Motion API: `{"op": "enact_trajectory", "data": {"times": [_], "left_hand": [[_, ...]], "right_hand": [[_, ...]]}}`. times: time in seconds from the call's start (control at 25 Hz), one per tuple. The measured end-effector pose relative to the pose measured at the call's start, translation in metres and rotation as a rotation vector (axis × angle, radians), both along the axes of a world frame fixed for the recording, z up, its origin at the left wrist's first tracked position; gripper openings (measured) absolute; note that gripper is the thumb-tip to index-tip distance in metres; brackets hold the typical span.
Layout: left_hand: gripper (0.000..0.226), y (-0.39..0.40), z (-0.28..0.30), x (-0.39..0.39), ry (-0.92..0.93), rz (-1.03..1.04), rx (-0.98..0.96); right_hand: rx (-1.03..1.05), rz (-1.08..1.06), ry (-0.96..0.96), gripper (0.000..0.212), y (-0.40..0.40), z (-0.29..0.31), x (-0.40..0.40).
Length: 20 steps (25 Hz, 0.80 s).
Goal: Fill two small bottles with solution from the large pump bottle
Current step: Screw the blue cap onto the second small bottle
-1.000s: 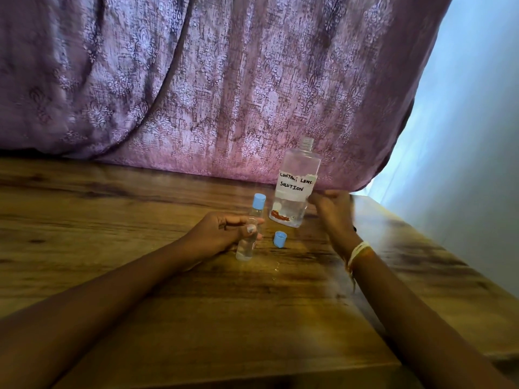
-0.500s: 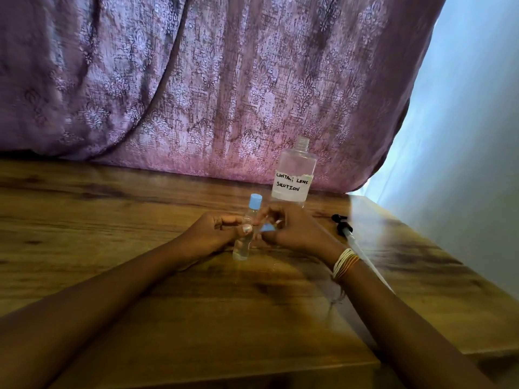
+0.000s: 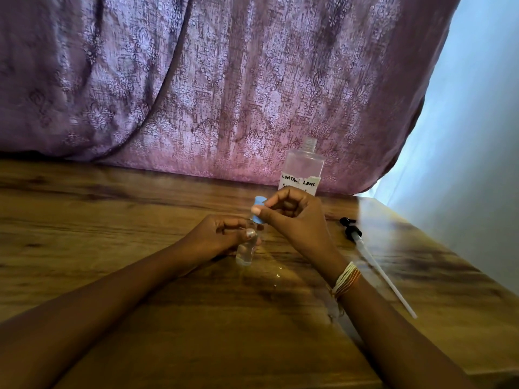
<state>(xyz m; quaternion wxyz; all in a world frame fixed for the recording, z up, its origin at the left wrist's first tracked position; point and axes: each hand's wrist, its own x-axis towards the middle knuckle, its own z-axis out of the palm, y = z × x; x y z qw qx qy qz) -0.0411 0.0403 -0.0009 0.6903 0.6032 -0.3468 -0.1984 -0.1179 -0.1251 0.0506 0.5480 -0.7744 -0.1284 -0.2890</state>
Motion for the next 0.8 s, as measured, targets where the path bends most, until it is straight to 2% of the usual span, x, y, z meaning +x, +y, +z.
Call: {"op": "enact_trajectory", "data": {"times": [0.32,0.44,0.6,0.8], "left_hand": [[0.036,0.0021,0.0016,-0.0011,-0.021,0.01,0.04],[0.037,0.0022,0.0002,0.0,-0.03,0.01,0.057],[0.027,0.0043,0.0019,-0.0007,-0.047,-0.004,0.059],[0.04,0.0038,0.0,0.0013,-0.169,0.016,0.122]], "right_hand": [[-0.067,0.04,0.031,0.013,0.0017,0.0001,-0.0057],[-0.106,0.058,0.053,0.017,0.0013,-0.0003,-0.006],[-0.212,0.045,0.06,0.021,0.0012,-0.0035,-0.0061],[-0.275,0.069,0.035,0.022,0.0025,-0.0029,-0.0074]]}}
